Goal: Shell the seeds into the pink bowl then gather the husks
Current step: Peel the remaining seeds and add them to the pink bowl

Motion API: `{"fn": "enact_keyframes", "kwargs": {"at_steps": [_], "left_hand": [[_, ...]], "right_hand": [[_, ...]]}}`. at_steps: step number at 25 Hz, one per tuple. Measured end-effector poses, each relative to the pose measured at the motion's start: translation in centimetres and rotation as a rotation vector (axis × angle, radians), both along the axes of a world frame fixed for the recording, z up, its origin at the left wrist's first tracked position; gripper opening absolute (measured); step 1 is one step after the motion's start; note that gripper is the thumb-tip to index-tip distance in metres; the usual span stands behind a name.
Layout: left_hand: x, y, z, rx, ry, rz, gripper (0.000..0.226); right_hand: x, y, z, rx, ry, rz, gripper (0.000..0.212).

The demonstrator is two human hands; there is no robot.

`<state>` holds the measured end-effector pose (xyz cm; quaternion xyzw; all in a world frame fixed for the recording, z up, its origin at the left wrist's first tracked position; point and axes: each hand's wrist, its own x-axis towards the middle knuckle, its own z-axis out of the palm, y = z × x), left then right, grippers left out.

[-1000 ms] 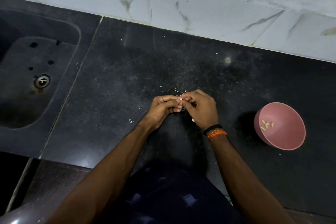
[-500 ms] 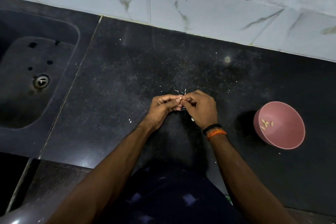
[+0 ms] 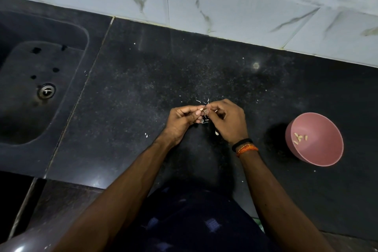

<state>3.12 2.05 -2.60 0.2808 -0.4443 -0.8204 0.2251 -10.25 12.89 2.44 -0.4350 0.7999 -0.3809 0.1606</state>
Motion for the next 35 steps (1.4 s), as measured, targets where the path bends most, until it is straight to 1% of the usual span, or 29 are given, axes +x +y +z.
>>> {"fn": "enact_keyframes", "kwargs": {"at_steps": [6,12,15,23,29,35], "left_hand": [[0.0,0.1,0.1,0.023,0.003,0.0,0.019],[0.2,-0.1,0.5,0.07,0.022,-0.019,0.02],[0.4,-0.3,0.6,0.11,0.033,-0.019,0.02],[0.6,-0.3,0.7,0.056,0.038,-0.033,0.016],[0.5,-0.4,0.5,0.035,0.034,-0.06,0.015],[0.3,-0.3,0.4,0.018,0.004,-0.06,0.014]], "right_hand": [[0.4,-0.3,0.0,0.005,-0.007,0.045,0.012],[0.5,-0.3,0.2,-0.006,-0.121,0.043,0.004],[0.6,-0.4,0.1,0.0,-0.137,0.04,0.003],[0.3,-0.3,-0.3,0.003,-0.222,0.041,0.004],[0.0,0.0,-0.8,0.003,-0.178,0.069,0.012],[0.2,-0.3,-0.2,0.0,-0.137,0.066,0.006]]}}
